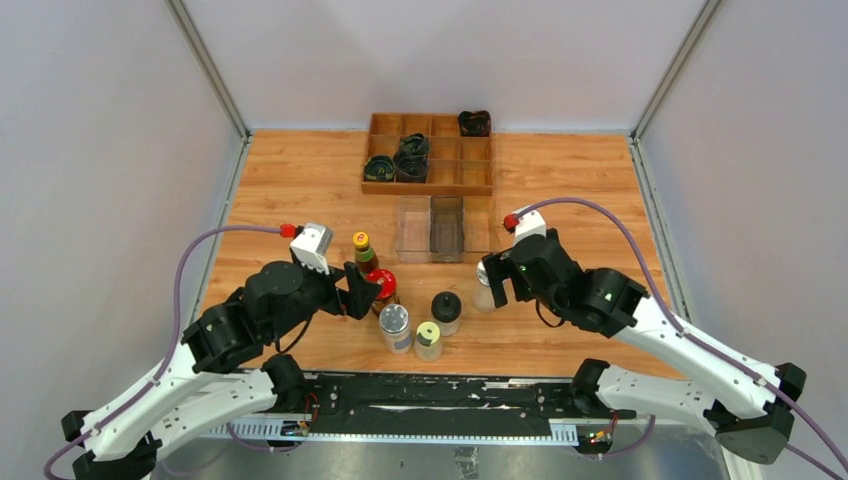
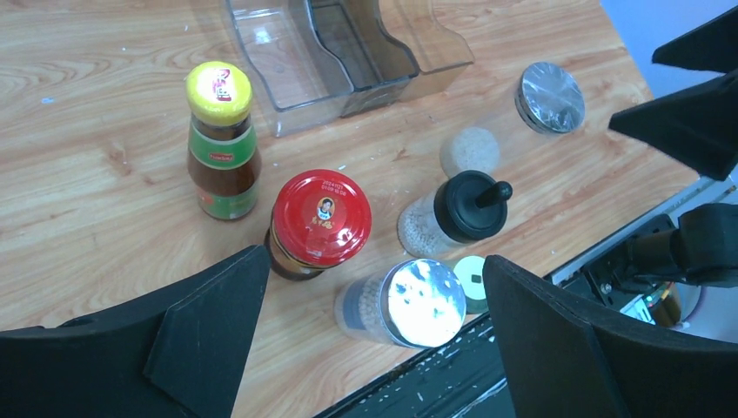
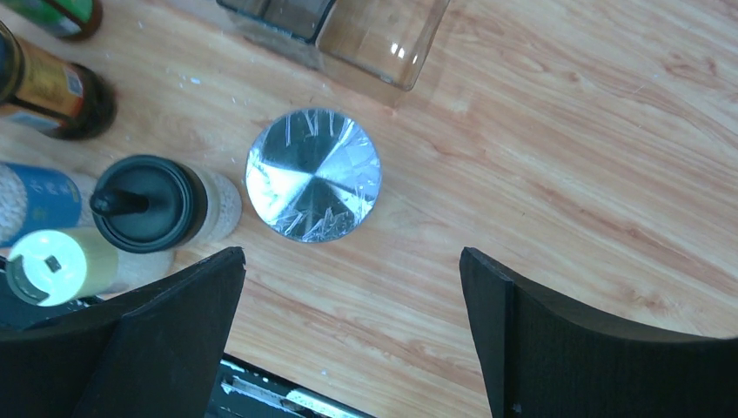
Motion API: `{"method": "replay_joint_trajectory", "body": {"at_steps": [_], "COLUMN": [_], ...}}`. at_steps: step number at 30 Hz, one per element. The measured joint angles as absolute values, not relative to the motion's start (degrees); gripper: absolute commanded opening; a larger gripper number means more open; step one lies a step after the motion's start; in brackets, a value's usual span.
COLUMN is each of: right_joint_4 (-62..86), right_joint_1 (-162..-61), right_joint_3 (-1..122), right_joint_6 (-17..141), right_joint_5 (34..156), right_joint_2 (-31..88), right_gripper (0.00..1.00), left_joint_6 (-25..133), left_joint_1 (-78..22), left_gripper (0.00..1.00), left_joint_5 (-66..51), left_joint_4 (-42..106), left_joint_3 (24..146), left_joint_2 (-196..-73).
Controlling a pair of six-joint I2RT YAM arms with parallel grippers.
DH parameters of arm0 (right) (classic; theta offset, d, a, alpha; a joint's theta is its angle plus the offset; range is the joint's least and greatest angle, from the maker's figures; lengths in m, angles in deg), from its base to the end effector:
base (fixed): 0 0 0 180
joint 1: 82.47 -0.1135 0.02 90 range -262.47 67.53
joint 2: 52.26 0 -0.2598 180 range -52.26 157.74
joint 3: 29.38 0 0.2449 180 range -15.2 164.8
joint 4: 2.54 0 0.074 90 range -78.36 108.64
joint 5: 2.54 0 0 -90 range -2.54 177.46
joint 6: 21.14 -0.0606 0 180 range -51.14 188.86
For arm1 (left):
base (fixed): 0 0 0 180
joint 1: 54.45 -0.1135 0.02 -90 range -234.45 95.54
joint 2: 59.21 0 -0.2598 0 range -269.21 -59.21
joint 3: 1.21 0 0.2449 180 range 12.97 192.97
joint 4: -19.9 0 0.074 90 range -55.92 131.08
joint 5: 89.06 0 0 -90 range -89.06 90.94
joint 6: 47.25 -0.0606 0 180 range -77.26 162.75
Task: Organize the condiment bottles
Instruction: Pick up the bottle from the center of the board.
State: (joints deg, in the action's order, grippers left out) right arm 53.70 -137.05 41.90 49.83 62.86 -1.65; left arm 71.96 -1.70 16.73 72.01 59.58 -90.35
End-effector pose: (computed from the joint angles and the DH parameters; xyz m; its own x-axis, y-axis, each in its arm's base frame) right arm 0.1303 0.1396 0.3256 -0.4963 -0.1863 -0.8479 -0.4050 0.9136 0.0363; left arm 0.0935 -0.0957 0.3185 -0.5014 -0.1165 -0.8574 0.4229 0.8315 -0.3603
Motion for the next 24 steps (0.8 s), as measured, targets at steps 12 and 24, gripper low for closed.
{"method": "replay_joint_trajectory", "body": {"at_steps": [12,24], "right_joint_4": [50.1,44.9], "right_joint_1": [-138.0,-138.0], "right_joint_3": [39.5,39.5], "right_joint_6": [52.5,54.0], "right_joint_5": [64.6,66.4], "right_joint_2": [3.3,8.9], "right_gripper": [1.0,0.93], "left_joint_6": [73.7,74.3], "left_joint_1": [-1.7,-1.7], "left_gripper": [1.0,1.0], "left_joint_5": [17.0,16.3], "left_joint_4": [72.0,71.9], "left_joint_3": [56.4,56.3], "left_joint_2": [-92.0,-92.1]}}
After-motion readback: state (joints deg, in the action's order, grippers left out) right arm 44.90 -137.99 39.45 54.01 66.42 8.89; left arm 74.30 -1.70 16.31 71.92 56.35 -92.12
